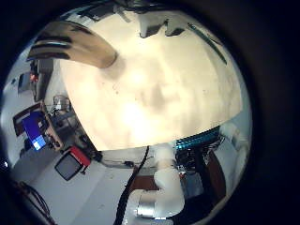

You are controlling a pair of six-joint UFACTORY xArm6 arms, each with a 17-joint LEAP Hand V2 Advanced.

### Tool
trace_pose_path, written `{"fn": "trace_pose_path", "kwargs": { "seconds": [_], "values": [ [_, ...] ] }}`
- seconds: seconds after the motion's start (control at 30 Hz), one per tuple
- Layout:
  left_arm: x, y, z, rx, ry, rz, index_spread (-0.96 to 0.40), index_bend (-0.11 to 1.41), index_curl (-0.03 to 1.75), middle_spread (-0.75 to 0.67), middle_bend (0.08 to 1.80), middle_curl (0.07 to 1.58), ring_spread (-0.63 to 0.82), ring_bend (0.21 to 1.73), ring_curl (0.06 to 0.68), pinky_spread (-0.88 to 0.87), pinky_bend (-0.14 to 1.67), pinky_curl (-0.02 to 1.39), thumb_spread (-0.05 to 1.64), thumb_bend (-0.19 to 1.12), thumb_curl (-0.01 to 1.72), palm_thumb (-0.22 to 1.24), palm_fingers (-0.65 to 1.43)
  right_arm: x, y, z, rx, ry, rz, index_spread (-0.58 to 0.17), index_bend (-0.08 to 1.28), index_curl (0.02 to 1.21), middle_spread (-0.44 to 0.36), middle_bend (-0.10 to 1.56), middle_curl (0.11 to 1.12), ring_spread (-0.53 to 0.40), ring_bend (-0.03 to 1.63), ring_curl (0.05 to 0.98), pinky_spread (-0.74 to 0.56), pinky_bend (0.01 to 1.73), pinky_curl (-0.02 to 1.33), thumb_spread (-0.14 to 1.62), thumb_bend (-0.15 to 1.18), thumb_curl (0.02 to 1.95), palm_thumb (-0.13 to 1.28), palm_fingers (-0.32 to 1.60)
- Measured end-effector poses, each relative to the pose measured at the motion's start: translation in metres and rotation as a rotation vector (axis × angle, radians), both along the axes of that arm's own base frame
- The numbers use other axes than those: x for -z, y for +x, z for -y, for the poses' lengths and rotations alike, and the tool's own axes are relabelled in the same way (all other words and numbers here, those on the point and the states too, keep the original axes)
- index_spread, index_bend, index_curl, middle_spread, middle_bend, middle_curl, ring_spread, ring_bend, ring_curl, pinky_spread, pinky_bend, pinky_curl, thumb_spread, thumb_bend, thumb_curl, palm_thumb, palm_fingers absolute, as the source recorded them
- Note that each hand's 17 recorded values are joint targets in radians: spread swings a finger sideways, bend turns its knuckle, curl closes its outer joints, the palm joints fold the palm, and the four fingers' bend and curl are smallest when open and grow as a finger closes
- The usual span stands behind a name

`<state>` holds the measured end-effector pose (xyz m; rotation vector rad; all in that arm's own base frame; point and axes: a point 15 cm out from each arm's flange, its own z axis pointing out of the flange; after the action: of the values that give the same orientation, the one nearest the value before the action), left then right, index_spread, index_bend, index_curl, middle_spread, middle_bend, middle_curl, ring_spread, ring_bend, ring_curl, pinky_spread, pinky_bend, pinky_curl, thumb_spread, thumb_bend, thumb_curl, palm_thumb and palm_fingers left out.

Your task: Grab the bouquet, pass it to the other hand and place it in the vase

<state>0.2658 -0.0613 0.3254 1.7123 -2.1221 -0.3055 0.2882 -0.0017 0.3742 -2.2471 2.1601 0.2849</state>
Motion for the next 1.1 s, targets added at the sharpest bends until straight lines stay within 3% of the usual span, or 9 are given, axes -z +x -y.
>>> {"fn": "trace_pose_path", "kwargs": {
  "seconds": [0.57, 0.77, 0.93, 1.03, 1.07, 1.1],
  "values": [
    [0.006, -0.002, 0.002, 0.013, -0.001, -0.01, 0.16, 0.22, 0.44, 0.41, 0.18, 0.27, 0.62, 0.28, 0.215, 0.6, 0.18, 0.26, 0.95, -0.03, 0.31, 0.39, 0.17, -0.004, 0.004, -0.01, -0.038, -0.002, 0.014, -0.334, 0.16, 0.31, 0.021, 0.24, 0.33, 0.067, 0.32, 0.235, 0.27, 0.21, 0.23, 1.04, -0.02, 0.42, 0.77, 0.42],
    [-0.006, 0.002, 0.015, 0.079, -0.022, 0.05, 0.16, 0.22, 0.44, 0.4, 0.18, 0.27, 0.61, 0.29, 0.219, 0.58, 0.18, 0.25, 0.95, -0.03, 0.31, 0.39, 0.17, -0.005, 0.025, 0.012, 0.06, 0.003, 0.028, -0.312, 0.16, 0.29, -0.02, 0.25, 0.33, 0.044, 0.38, 0.241, 0.26, 0.27, 0.24, 1.05, -0.02, 0.42, 0.75, 0.47],
    [-0.012, 0.011, 0.029, 0.131, -0.041, 0.08, 0.16, 0.21, 0.44, 0.36, 0.19, 0.28, 0.59, 0.29, 0.219, 0.56, 0.18, 0.25, 0.95, -0.03, 0.31, 0.39, 0.19, 0.01, 0.054, 0.031, 0.148, 0.049, 0.006, -0.255, 0.16, 0.27, -0.013, 0.27, 0.34, -0.051, 0.47, 0.241, 0.22, 0.34, 0.25, 1.07, -0.02, 0.42, 0.75, 0.53],
    [-0.015, 0.012, 0.027, 0.131, -0.038, 0.091, 0.16, 0.21, 0.44, 0.36, 0.19, 0.28, 0.59, 0.29, 0.22, 0.55, 0.18, 0.25, 0.95, -0.03, 0.31, 0.39, 0.19, 0.02, 0.067, 0.039, 0.169, 0.055, -0.012, -0.25, 0.17, 0.27, -0.002, 0.31, 0.35, -0.043, 0.43, 0.233, 0.2, 0.35, 0.25, 1.07, -0.02, 0.42, 0.74, 0.53],
    [-0.017, 0.013, 0.027, 0.132, -0.038, 0.093, 0.16, 0.21, 0.44, 0.36, 0.19, 0.28, 0.58, 0.29, 0.221, 0.55, 0.18, 0.25, 0.95, -0.03, 0.31, 0.39, 0.19, 0.021, 0.07, 0.04, 0.175, 0.055, -0.009, -0.209, 0.11, 0.26, -0.025, 0.21, 0.32, -0.148, 0.58, 0.272, 0.19, 0.38, 0.25, 1.07, -0.02, 0.42, 0.74, 0.49],
    [-0.019, 0.014, 0.027, 0.131, -0.038, 0.099, 0.16, 0.2, 0.44, 0.35, 0.19, 0.28, 0.58, 0.29, 0.22, 0.55, 0.18, 0.25, 0.95, -0.03, 0.31, 0.39, 0.19, 0.023, 0.074, 0.042, 0.181, 0.054, -0.002, -0.167, 0.12, 0.25, 0.033, 0.2, 0.33, -0.177, 0.62, 0.277, 0.17, 0.41, 0.26, 1.07, -0.02, 0.42, 0.74, 0.46]
  ]
}}
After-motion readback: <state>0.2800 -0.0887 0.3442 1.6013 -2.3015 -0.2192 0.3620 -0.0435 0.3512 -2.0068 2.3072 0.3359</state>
